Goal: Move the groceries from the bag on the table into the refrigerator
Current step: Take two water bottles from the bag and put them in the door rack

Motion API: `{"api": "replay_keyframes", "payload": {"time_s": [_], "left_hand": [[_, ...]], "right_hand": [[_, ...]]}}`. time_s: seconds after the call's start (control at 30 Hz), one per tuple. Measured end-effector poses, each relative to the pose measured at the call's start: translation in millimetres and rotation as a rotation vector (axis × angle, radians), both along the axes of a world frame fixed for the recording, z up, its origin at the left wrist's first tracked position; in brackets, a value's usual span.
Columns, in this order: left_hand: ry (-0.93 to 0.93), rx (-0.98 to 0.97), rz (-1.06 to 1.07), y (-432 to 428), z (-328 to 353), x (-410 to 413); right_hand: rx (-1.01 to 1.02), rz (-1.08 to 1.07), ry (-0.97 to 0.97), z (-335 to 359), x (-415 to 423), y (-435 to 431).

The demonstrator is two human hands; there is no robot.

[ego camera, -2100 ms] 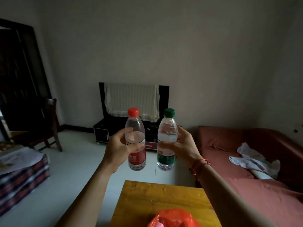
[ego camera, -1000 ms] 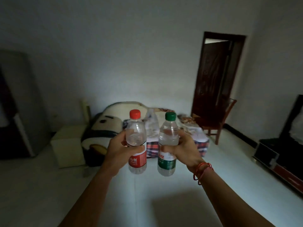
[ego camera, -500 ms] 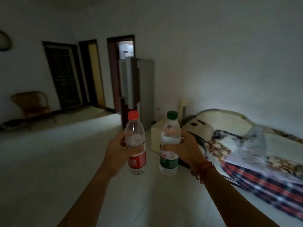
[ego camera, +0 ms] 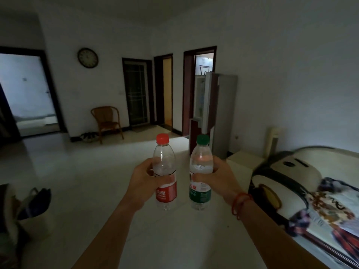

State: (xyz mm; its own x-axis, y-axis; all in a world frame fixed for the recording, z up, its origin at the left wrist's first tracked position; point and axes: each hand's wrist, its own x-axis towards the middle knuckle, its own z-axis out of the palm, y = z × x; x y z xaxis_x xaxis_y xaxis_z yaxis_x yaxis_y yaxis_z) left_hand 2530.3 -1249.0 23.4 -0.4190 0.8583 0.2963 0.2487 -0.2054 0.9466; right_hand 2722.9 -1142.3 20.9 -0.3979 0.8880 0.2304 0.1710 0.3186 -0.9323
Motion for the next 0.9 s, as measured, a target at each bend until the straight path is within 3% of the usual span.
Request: {"api": "replay_keyframes", "payload": {"time_s": [0.47,0.9], "left_hand": [[-0.039,-0.006,-0.009,67,-11,-104],[-0.037,-0.034,0.071,265,-18,-210]], "right_hand": [[0.007,0.027,-0.028,-5,-109,68],[0.013,0.142,-0.001,-9,-211,276]]}}
